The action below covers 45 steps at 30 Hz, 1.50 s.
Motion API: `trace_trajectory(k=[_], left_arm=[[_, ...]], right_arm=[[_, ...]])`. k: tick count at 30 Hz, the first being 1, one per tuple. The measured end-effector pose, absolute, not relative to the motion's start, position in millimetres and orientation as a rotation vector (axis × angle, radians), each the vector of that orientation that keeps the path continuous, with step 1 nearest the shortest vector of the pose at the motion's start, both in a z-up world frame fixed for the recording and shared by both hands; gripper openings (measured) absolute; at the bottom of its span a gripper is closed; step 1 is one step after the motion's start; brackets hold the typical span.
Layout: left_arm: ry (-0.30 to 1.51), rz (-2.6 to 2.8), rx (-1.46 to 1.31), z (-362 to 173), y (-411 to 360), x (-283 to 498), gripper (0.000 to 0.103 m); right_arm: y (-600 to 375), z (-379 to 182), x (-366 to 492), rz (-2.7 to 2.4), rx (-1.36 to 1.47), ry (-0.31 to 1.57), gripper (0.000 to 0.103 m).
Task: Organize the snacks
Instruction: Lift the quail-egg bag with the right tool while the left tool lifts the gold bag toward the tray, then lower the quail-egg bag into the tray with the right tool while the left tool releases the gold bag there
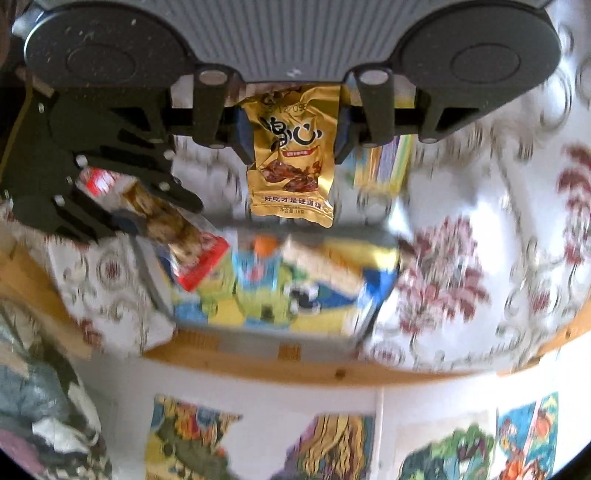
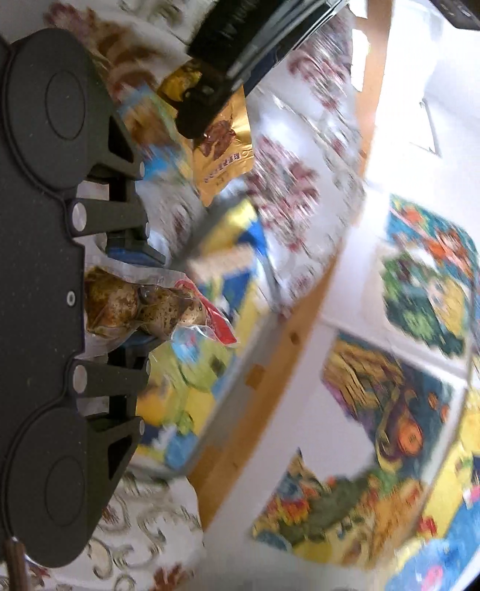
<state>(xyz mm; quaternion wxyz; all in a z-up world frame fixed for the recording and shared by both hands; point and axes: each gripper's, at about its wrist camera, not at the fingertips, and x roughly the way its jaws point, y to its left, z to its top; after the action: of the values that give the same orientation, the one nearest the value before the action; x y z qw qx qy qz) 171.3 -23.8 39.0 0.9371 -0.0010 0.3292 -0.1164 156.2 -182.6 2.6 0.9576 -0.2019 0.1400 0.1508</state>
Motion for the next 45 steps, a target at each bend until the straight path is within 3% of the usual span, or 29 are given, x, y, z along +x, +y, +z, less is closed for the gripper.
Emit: trace_trajectory(k=[11, 19, 37, 40, 45], left_arm=[[0.528, -0.3, 0.07, 83.5, -65.8, 295.4, 0.048], [0.514, -0.291, 0.074, 49.5, -107.1, 356.3, 0.048], [0.605, -0.262, 0.067, -0.3, -115.8, 386.0, 0.05], [0.614, -0.266, 0.061, 0.2, -115.0, 387.3, 0.053], [0.609, -0.257, 0.055, 1.5, -111.1, 385.1, 0.065]], right_arm=[[-234.8, 20.9, 218.1, 0.106, -0.302, 0.183, 0.039], [-258.8, 13.7, 262.8, 0.019, -0.217, 0.177, 0.039], [-270.2, -24.3, 292.5, 0.048, -0.115, 0.31, 0.04], [-270.4, -27.5, 295.5, 0.052, -0.108, 0.328, 0.044], [-269.9, -31.9, 297.1, 0.054, -0.104, 0.336, 0.064]])
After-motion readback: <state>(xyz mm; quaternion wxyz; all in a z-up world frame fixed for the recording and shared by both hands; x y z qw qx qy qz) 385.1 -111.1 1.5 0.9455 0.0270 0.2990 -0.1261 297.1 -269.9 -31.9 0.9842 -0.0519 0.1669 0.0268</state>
